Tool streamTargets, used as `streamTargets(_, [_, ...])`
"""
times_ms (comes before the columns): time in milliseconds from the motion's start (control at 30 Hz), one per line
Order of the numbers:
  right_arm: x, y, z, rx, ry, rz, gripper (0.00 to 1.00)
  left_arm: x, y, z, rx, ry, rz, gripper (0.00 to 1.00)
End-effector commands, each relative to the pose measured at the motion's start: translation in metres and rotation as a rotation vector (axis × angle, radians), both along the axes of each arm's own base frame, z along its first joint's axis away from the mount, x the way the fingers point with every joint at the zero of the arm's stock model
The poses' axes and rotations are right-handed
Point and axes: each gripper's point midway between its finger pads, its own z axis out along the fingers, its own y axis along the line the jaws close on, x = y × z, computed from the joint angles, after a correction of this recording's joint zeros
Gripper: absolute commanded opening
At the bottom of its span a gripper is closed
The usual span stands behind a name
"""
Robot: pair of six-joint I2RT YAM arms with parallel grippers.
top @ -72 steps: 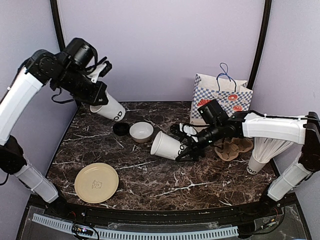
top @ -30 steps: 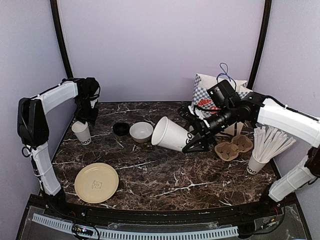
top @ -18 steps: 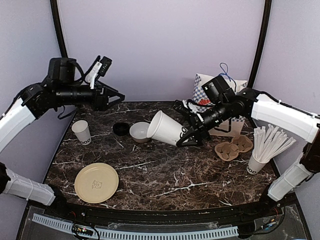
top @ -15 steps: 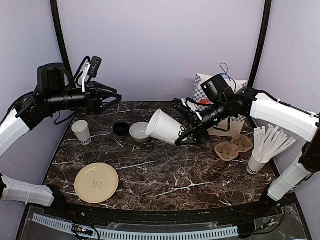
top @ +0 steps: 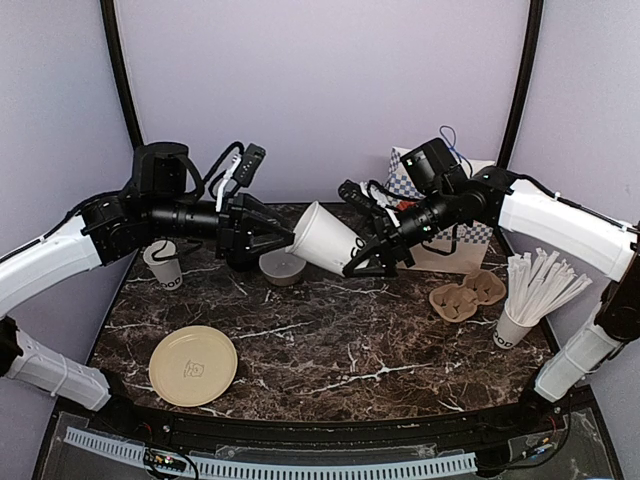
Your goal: Pack the takeout coffee
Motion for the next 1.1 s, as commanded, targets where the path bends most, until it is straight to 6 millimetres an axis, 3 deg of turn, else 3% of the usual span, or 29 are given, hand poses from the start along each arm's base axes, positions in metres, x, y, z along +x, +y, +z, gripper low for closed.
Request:
streamTargets(0, [0.01,0.003,0.012,0.028,-0.031,-0.029,0.65,-0.009,-0.014,0.003,0.019,-0.045,-0.049,0.57])
streamTargets(133, [0.01,0.002,0.011,0.027,-0.034,-0.033,0.65,-0.007,-0.024,-0.007,0.055,-0.041,-0.054,0.5])
streamTargets(367, [0.011,-0.001,0.007,0.017,-0.043,-0.042,0.67,-0.009,-0.031,-0.002,0.056,-0.067,-0.071,0.16])
streamTargets(433, [0.012,-0.004,0.004,0.004,-0.055,-0.054,0.73,-0.009,-0.032,0.0,0.057,-0.068,-0.071,0.09])
streamTargets(567, [0.011,-0.027,-0.004,-0.039,-0.089,-0.068,0.98,-0.006,-0.027,-0.002,0.123,-0.068,-0.048,0.05])
streamTargets(667, [0.008,-0.05,-0.009,-0.043,-0.103,-0.084,0.98,0.002,-0.018,-0.005,0.204,-0.072,0.007,0.03])
streamTargets(800, [0.009,-0.078,-0.005,-0.039,-0.152,-0.108,0.98,0.011,-0.008,-0.048,0.388,-0.003,0.058,0.01])
streamTargets(833, [0.01,-0.083,0.001,-0.032,-0.177,-0.12,0.97,0.013,-0.007,-0.072,0.476,0.049,0.057,0.0])
streamTargets(867, [0.013,-0.089,0.01,-0.023,-0.2,-0.139,0.97,0.016,-0.009,-0.072,0.515,0.031,0.074,0.0])
streamTargets(900, [0.017,-0.093,0.018,-0.016,-0.22,-0.16,0.96,0.015,-0.009,-0.096,0.611,0.075,0.064,0.0])
streamTargets(933, [0.021,-0.098,0.03,-0.005,-0.243,-0.186,0.96,0.017,-0.014,-0.092,0.638,0.044,0.069,0.0])
streamTargets(967, [0.028,-0.104,0.038,-0.006,-0.266,-0.221,0.94,0.018,-0.014,-0.114,0.73,0.062,0.063,0.01])
streamTargets(1033, [0.043,-0.116,0.052,-0.043,-0.347,-0.312,0.93,0.016,-0.031,-0.115,0.77,0.04,0.029,0.02])
streamTargets(1067, [0.051,-0.123,0.058,-0.06,-0.385,-0.364,0.93,0.01,-0.04,-0.128,0.807,0.046,-0.001,0.03])
